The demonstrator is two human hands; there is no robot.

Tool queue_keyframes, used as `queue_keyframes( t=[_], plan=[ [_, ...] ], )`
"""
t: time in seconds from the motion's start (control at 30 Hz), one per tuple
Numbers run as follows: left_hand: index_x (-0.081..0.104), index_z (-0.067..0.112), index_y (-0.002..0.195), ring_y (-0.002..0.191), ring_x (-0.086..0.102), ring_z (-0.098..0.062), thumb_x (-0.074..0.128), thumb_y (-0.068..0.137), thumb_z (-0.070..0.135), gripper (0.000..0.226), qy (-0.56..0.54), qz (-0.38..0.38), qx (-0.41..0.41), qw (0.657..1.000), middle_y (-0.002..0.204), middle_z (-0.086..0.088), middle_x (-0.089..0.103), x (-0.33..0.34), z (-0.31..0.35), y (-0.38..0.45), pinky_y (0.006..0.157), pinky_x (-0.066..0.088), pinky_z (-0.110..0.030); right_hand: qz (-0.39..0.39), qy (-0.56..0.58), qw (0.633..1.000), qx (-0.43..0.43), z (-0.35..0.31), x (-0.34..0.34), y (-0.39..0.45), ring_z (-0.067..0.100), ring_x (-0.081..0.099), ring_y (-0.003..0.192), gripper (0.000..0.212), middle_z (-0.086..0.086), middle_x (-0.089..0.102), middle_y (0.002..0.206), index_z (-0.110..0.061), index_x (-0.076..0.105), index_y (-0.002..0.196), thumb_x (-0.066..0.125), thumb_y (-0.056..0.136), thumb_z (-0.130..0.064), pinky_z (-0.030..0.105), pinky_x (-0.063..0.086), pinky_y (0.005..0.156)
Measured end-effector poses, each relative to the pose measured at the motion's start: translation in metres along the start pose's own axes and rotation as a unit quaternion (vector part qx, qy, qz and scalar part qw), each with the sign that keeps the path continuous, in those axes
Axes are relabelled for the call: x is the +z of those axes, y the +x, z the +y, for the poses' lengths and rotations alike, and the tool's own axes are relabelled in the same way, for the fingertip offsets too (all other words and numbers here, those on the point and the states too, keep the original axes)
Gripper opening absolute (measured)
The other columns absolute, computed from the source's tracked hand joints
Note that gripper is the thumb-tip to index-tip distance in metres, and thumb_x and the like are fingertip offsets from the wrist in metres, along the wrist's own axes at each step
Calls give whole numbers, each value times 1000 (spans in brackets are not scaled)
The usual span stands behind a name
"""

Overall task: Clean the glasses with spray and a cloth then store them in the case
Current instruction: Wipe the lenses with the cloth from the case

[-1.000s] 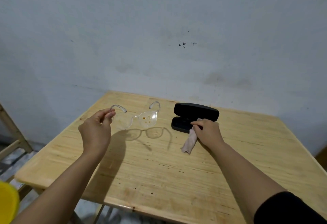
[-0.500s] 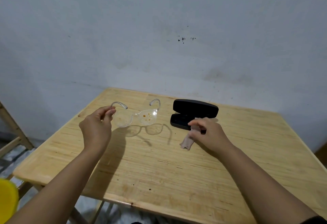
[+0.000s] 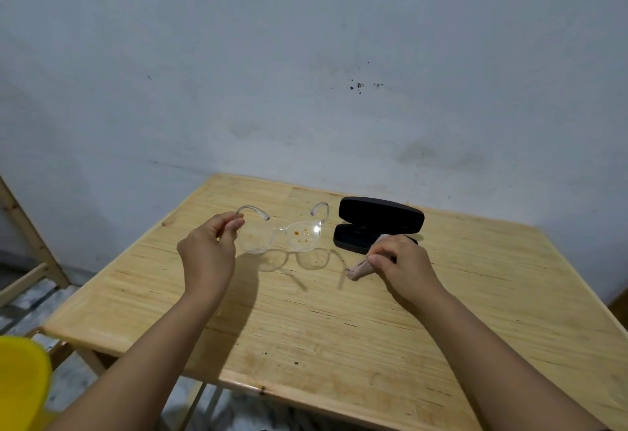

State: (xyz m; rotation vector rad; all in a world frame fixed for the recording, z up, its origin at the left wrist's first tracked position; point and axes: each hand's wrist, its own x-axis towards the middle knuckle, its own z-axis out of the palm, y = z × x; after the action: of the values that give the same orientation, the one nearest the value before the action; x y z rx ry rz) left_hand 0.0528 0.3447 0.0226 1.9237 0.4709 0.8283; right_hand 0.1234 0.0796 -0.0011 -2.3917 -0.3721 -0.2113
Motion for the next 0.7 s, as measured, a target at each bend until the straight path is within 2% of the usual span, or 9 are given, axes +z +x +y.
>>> queue_keyframes(
  t=[0.07,0.13,0.23,0.33,0.43,0.5,0.6,0.63,0.7],
  plan=[
    [72,13,97,90,66,-15,57,89,14,16,-5,-4,5,1000,94,-2,73,2,1,-4,82,42,-20,41,143,987,67,-12,-2,-8,14,57,85,10,-1,65,89,-19,71,81,62,85,-15,26,43,72],
    [72,14,96,89,67,-16,58,89,14,16,-13,-10,6,1000,93,-3,74,5,2,-8,82,43,-22,54,312,937,149,-24,-3,-18,17,58,77,9,1,64,80,-16,70,82,63,86,-14,25,47,69],
    [72,15,96,89,67,-15,57,89,13,16,-26,-22,1,999,94,-2,73,11,5,-18,80,42,-19,37,492,843,215,-35,0,-31,17,58,79,9,2,65,78,-13,69,83,62,85,-9,34,49,88],
    [72,15,97,88,66,-13,57,89,14,17,-30,-37,8,999,94,-2,74,17,10,-30,73,37,-4,45,577,780,238,-43,5,-42,12,58,75,9,-2,68,71,-11,67,83,60,85,-6,29,48,88],
    [72,15,95,84,66,-11,59,88,14,16,-38,-52,25,998,91,-2,74,23,15,-43,69,35,5,71,594,763,245,-53,11,-51,9,62,78,6,-5,71,68,-11,66,85,62,85,-7,25,47,86],
    [73,16,95,85,67,-11,60,87,15,15,-42,-64,35,996,91,-1,74,27,18,-53,73,39,1,96,593,762,241,-56,13,-56,8,62,78,8,-3,69,74,-13,64,84,61,85,-7,20,46,81],
    [73,17,94,87,68,-13,61,87,15,14,-57,-78,40,995,92,0,74,30,22,-64,84,50,-23,145,552,790,223,-55,17,-63,12,64,85,7,0,69,87,-16,65,86,63,85,-9,21,46,79],
    [73,17,94,86,69,-13,62,86,15,14,-59,-81,40,994,92,0,74,30,23,-68,84,50,-25,163,527,806,216,-54,18,-66,15,64,86,8,4,69,89,-16,64,88,63,85,-9,21,47,79],
    [73,17,94,84,68,-11,62,86,16,13,-61,-87,41,994,90,1,74,31,26,-72,81,48,-17,198,475,834,201,-53,17,-72,18,62,79,11,9,68,86,-19,60,85,62,86,-8,13,48,68]
  ],
)
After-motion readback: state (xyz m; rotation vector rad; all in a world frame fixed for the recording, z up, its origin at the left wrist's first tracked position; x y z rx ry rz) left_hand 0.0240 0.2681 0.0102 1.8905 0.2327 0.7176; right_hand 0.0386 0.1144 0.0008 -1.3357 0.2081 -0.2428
